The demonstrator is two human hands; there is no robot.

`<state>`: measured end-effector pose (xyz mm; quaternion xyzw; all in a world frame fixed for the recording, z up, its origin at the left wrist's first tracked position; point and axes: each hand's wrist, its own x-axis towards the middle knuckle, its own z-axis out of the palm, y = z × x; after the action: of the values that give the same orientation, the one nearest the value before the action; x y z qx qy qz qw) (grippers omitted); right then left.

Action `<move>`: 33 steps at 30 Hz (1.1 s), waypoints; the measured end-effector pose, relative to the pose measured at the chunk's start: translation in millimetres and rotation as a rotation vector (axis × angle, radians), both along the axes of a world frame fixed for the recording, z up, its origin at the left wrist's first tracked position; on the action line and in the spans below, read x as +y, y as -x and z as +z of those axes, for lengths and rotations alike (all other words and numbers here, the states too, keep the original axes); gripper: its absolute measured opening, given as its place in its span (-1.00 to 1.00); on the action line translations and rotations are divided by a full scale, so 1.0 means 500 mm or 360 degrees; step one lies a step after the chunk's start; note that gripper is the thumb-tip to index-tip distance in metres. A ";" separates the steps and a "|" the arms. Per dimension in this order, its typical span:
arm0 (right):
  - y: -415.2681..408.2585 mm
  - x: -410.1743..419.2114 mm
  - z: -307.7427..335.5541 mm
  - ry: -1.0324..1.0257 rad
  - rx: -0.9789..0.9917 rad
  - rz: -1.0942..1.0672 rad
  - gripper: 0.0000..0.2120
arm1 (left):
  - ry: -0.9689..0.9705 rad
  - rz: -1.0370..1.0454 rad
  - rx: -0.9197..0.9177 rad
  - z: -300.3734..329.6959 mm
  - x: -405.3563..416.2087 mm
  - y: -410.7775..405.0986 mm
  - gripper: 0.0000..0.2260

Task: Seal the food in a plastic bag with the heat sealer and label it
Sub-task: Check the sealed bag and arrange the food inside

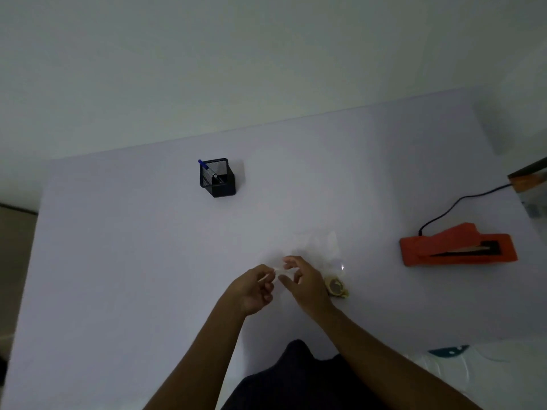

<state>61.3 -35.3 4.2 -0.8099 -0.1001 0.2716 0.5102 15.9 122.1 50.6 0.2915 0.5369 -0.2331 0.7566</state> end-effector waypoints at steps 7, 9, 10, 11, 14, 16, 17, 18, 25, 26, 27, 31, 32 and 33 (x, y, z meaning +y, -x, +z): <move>-0.079 -0.070 0.026 0.0072 0.0051 -0.0137 -0.90 | -0.0308 -0.0243 -0.0103 -0.001 -0.056 -0.058 -0.86; -0.103 -0.092 0.020 0.0171 0.0092 -0.0153 -0.83 | -0.0784 -0.0526 -0.0199 -0.015 -0.068 -0.070 -0.85; -0.114 -0.100 0.017 0.0232 0.0092 -0.0163 -0.80 | -0.0995 -0.0666 -0.0267 -0.023 -0.073 -0.077 -0.84; -0.125 -0.106 0.012 0.0287 0.0097 -0.0163 -0.79 | -0.1120 -0.0779 -0.0353 -0.031 -0.077 -0.083 -0.83; -0.151 -0.117 0.001 0.0391 0.0135 -0.0080 -0.78 | -0.1304 -0.1071 -0.0525 -0.053 -0.090 -0.100 -0.81; -0.163 -0.119 -0.008 0.0455 0.0131 0.0054 -0.77 | -0.1414 -0.1179 -0.0548 -0.071 -0.098 -0.110 -0.80; -0.167 -0.118 -0.012 0.0492 0.0120 0.0134 -0.77 | -0.1451 -0.1216 -0.0545 -0.076 -0.102 -0.114 -0.80; -0.171 -0.117 -0.015 0.0527 0.0111 0.0206 -0.78 | -0.1477 -0.1243 -0.0538 -0.082 -0.106 -0.118 -0.80; -0.189 -0.105 -0.035 0.0701 0.0092 0.0432 -0.80 | -0.1597 -0.1393 -0.0462 -0.114 -0.126 -0.127 -0.87; -0.191 -0.105 -0.038 0.0711 0.0099 0.0426 -0.80 | -0.1608 -0.1404 -0.0443 -0.118 -0.128 -0.128 -0.87; -0.192 -0.105 -0.042 0.0719 0.0112 0.0411 -0.80 | -0.1617 -0.1411 -0.0420 -0.119 -0.129 -0.131 -0.89; -0.196 -0.110 -0.056 0.0754 0.0145 0.0377 -0.79 | -0.1645 -0.1405 -0.0370 -0.126 -0.131 -0.141 -0.94; -0.197 -0.112 -0.058 0.0751 0.0148 0.0384 -0.78 | -0.1646 -0.1408 -0.0369 -0.127 -0.131 -0.142 -0.95; -0.197 -0.113 -0.060 0.0744 0.0154 0.0399 -0.77 | -0.1655 -0.1413 -0.0367 -0.127 -0.131 -0.144 -0.97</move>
<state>159.9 -92.0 -25.8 -0.8730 -0.1095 0.3868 0.2761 87.8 56.8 -13.2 0.8313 0.3250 -0.2006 0.4038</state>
